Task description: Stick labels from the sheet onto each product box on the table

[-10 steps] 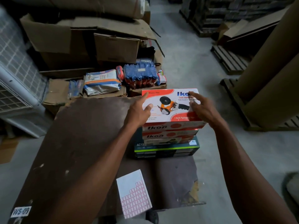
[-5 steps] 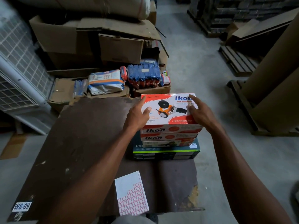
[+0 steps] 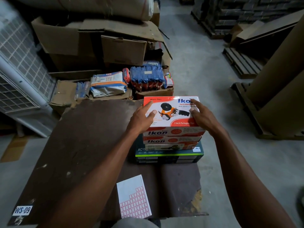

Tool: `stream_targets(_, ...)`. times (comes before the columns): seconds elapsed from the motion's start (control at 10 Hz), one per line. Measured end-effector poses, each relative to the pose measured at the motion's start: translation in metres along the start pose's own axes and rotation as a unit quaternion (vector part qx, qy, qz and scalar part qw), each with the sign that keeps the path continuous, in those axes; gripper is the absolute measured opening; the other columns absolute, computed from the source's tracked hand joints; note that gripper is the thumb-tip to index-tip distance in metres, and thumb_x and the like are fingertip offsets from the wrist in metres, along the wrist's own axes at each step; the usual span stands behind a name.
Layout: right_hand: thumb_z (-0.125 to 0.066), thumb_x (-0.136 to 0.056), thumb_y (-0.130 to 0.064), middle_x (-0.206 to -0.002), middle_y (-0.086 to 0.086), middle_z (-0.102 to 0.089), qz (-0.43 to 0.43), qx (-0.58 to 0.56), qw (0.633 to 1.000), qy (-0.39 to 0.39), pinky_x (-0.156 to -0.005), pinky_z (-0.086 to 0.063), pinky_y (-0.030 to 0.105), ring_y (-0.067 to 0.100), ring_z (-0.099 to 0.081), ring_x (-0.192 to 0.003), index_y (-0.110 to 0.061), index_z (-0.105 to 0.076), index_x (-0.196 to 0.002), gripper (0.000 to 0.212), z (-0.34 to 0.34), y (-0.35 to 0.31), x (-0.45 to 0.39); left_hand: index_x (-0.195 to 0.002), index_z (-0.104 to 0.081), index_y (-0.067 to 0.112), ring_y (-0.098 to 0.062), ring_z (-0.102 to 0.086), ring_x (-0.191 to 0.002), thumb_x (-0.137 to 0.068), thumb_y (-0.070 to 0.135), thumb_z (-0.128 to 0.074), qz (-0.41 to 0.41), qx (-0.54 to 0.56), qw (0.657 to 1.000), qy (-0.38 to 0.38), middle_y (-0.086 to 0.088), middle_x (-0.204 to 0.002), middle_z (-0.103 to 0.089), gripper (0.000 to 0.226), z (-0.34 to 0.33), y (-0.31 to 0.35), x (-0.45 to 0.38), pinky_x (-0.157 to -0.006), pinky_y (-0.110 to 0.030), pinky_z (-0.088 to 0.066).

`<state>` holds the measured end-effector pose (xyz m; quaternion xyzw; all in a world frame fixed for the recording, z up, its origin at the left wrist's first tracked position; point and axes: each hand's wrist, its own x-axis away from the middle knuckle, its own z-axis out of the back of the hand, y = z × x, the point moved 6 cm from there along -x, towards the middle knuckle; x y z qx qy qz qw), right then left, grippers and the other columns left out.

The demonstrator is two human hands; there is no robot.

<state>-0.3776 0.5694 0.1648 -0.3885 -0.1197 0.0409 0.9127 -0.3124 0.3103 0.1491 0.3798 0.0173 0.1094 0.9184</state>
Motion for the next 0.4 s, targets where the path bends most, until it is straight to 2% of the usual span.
stream_targets(0.1, -0.042, -0.110, -0.034, -0.162, 0.013, -0.040, -0.010, -0.007, 1.000, 0.007, -0.089, -0.059, 0.046, 0.031, -0.063, -0.118, -0.040, -0.026, -0.160, 0.052, 0.0022, -0.0009, 0.0021, -0.155, -0.028, 0.048, -0.021, -0.060, -0.122, -0.102, 0.054, -0.046, 0.005, 0.011, 1.000, -0.007, 0.000, -0.159, -0.039, 0.056, 0.0004, -0.0016, 0.0012, -0.093, -0.043, -0.056)
stream_targets(0.2, -0.042, -0.109, -0.042, -0.159, 0.014, -0.043, -0.016, -0.018, 1.000, 0.011, -0.084, -0.056, 0.043, 0.030, -0.063, -0.115, -0.038, -0.023, -0.161, 0.055, 0.0013, -0.0006, 0.0051, -0.157, -0.022, 0.047, -0.022, -0.058, -0.126, -0.102, 0.056, -0.044, -0.004, 0.015, 1.000, -0.003, 0.000, -0.161, -0.037, 0.060, 0.0010, 0.0001, 0.0040, -0.095, -0.043, -0.055)
stream_targets(0.3, -0.046, -0.107, -0.048, -0.162, 0.014, -0.039, -0.010, -0.004, 0.999, 0.048, -0.095, -0.055, 0.051, 0.035, -0.058, -0.128, -0.032, -0.024, -0.162, 0.062, 0.0039, 0.0012, 0.0046, -0.158, -0.018, 0.046, -0.024, -0.047, -0.139, -0.102, 0.059, -0.041, 0.000, 0.017, 1.000, -0.002, 0.000, -0.165, -0.030, 0.062, 0.0013, -0.0027, 0.0045, -0.104, -0.047, -0.050)
stream_targets(0.4, -0.049, -0.104, -0.054, -0.164, 0.013, -0.035, 0.019, 0.051, 0.994, 0.099, -0.111, -0.041, 0.067, 0.039, -0.038, -0.147, -0.030, -0.029, -0.161, 0.065, 0.0079, -0.0030, 0.0053, -0.156, -0.017, 0.050, -0.026, -0.043, -0.143, -0.099, 0.065, -0.038, -0.020, 0.010, 1.000, 0.016, 0.000, -0.166, -0.027, 0.063, 0.0085, -0.0009, 0.0075, -0.104, -0.055, -0.049)
